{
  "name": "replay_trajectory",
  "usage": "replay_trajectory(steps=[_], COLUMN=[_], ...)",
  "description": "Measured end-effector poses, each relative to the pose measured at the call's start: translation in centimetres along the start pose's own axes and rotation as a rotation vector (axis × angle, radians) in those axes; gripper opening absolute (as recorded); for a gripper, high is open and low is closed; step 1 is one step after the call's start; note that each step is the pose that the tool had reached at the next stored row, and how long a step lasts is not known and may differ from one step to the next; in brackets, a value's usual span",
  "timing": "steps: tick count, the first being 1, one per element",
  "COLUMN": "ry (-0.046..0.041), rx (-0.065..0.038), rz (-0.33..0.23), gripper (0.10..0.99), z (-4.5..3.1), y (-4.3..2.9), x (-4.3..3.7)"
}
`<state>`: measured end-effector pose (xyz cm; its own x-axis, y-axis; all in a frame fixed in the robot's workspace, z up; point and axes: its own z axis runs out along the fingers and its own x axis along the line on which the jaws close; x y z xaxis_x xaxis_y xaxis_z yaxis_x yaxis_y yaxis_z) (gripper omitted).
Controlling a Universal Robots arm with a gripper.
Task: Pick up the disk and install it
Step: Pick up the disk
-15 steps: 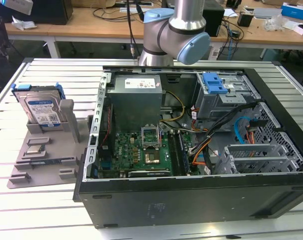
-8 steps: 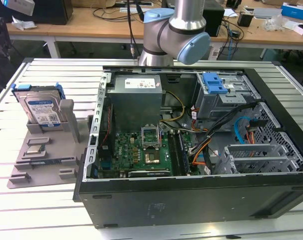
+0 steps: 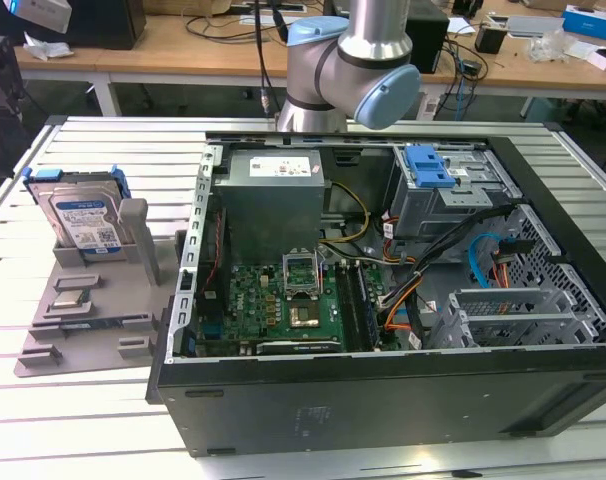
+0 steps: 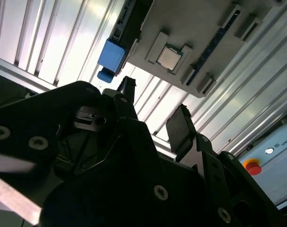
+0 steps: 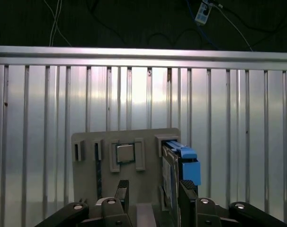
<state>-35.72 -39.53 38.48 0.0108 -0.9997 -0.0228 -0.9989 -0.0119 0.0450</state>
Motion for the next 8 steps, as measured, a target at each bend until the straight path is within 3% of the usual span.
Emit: replay_trajectory(steps=[2,8], ry=[0.0001,0.0001], rx=[0.0,0.0], rz=[0.0,0.0], gripper=[0.541,0.541], z=[0.04,0.32], y=[-0.08,-1.42], x=[0.0,-0.18])
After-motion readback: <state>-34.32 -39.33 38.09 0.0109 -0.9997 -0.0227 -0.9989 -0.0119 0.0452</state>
